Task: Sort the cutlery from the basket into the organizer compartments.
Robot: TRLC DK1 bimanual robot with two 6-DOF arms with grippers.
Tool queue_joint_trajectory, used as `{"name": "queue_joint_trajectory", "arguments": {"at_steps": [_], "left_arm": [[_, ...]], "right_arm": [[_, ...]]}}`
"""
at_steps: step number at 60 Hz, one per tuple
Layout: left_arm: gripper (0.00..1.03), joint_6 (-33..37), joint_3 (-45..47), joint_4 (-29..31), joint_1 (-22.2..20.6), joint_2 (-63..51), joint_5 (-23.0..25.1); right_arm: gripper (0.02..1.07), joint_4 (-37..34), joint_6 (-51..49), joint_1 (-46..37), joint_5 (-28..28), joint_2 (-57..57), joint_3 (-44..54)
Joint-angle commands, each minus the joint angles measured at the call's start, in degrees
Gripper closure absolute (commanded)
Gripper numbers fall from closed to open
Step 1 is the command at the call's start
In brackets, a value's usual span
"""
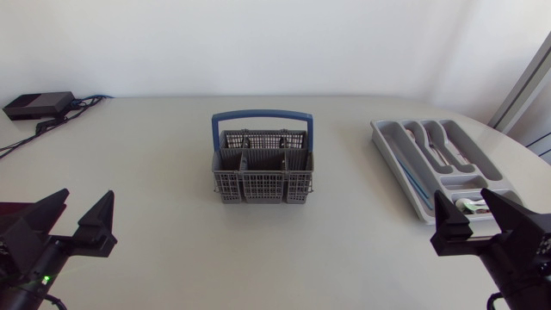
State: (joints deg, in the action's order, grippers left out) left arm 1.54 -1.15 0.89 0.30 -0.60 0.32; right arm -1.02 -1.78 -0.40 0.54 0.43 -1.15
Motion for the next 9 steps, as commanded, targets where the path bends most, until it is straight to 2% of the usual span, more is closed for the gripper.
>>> {"name": "queue_joint_trajectory", "arguments": {"at_steps": [1,9], "left_arm": [[0.05,-1.5,1.1,-0.9,-0.3,0.6,-0.3],[0.04,-1.5,1.1,-0.9,-0.3,0.6,-0.3]], "right_arm": [[0.06,1.0,1.8,0.4,-0.5,-0.4,1.1],[0.06,1.0,1.8,0.4,-0.5,-0.4,1.1]]}}
